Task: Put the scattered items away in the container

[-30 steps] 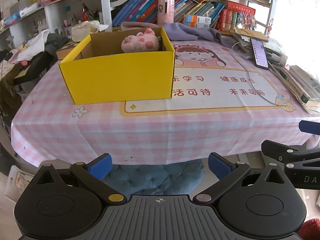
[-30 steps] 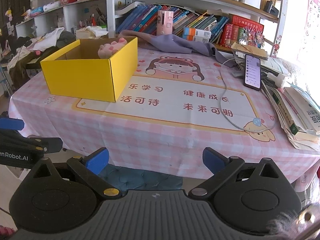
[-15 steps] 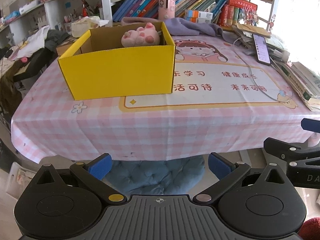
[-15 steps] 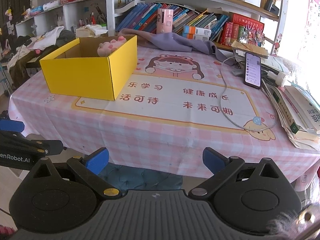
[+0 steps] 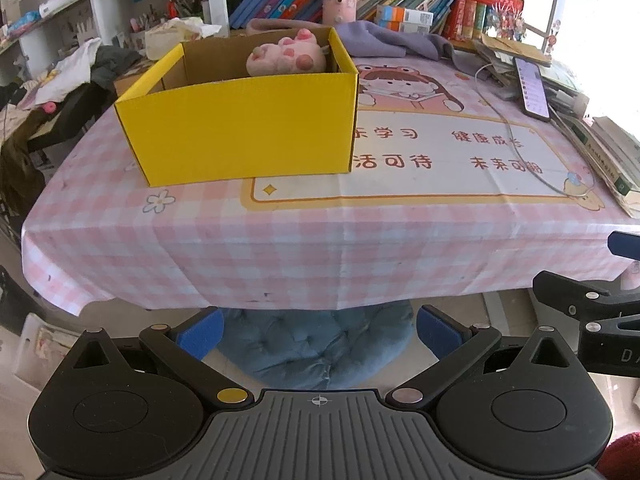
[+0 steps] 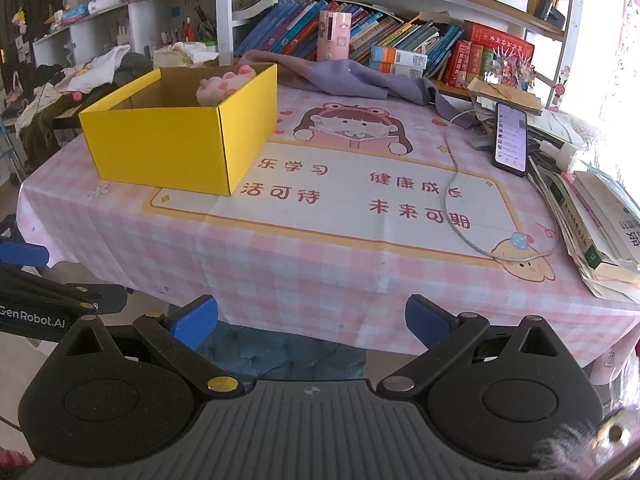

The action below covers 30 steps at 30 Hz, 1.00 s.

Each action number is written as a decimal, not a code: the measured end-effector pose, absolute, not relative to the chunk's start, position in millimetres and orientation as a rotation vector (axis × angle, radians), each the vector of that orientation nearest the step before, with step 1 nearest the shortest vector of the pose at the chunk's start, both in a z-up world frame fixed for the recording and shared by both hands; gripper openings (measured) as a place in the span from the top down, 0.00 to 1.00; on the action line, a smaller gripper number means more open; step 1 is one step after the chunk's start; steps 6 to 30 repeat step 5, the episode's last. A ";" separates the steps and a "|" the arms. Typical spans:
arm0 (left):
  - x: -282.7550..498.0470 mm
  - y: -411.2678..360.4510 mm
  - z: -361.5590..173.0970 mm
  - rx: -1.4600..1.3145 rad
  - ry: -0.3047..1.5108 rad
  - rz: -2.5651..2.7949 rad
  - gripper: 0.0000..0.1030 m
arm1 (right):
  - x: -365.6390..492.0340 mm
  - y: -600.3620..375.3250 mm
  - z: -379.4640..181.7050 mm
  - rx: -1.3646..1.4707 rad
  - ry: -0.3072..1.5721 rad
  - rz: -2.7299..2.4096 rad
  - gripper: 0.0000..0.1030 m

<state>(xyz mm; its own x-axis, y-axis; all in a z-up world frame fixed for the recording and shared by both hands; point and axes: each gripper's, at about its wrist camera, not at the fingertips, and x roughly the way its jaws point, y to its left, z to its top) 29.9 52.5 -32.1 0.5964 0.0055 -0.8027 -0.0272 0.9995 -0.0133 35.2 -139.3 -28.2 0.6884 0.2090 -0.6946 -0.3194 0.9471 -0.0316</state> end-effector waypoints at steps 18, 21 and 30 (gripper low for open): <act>34.2 55.4 -32.1 -0.058 0.936 0.010 0.00 | 38.3 -139.6 -29.0 -0.158 0.761 0.300 0.01; 34.2 55.4 -32.1 -0.058 0.936 0.010 0.00 | 38.3 -139.6 -29.0 -0.158 0.761 0.300 0.01; 34.2 55.4 -32.1 -0.058 0.936 0.010 0.00 | 38.3 -139.6 -29.0 -0.158 0.761 0.300 0.01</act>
